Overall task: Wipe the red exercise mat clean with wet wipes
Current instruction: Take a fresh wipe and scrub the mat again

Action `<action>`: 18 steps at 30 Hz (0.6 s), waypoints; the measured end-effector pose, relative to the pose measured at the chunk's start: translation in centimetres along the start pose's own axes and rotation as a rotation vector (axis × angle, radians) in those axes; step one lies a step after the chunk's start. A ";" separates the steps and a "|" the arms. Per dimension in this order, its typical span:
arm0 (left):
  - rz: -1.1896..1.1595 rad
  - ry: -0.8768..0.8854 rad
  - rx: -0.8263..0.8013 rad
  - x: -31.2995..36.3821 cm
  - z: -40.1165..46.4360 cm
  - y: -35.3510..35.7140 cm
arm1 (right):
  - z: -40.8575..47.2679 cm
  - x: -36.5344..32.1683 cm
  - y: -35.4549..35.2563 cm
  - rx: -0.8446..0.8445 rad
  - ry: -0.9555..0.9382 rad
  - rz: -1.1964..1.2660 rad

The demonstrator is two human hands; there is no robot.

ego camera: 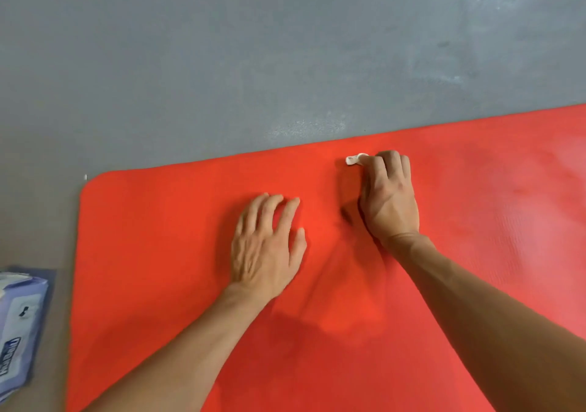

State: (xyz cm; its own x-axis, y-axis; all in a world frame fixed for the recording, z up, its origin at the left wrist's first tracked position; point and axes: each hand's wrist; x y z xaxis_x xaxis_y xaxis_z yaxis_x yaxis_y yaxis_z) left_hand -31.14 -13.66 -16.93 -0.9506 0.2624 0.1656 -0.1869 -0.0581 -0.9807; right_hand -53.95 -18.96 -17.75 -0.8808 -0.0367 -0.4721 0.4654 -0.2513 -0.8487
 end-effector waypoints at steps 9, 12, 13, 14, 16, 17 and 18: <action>0.046 -0.091 -0.070 -0.8 1.9 1.0 | -0.5 -1.2 0.3 0.077 0.101 0.015; 0.054 -0.084 -0.055 -0.9 2.2 1.1 | 0.3 -6.1 2.1 0.018 0.100 0.164; 0.060 -0.075 -0.058 -1.1 2.0 1.2 | 0.5 -8.3 3.2 -0.046 0.012 0.198; 0.059 -0.077 -0.058 -1.2 1.8 1.2 | 0.8 -10.1 4.0 -0.129 -0.073 0.221; 0.067 -0.087 -0.062 -1.2 1.8 1.1 | 2.3 -10.6 4.3 -0.200 -0.203 0.241; 0.071 -0.088 -0.061 -1.0 2.0 1.1 | 3.3 -9.2 4.0 -0.173 -0.221 0.226; 0.065 -0.089 -0.054 -0.9 2.1 1.1 | 4.2 -7.1 3.3 -0.131 -0.177 0.185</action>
State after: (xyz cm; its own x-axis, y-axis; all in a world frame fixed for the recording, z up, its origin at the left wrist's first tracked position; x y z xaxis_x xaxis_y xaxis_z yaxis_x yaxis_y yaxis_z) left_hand -31.03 -15.96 -17.92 -0.9791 0.1729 0.1074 -0.1123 -0.0192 -0.9935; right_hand -46.55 -23.55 -16.18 -0.7760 -0.2415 -0.5827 0.6169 -0.0976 -0.7810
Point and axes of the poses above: each hand's wrist, its own z-axis towards the middle knuckle, its own y-axis out of the palm, x = y × z
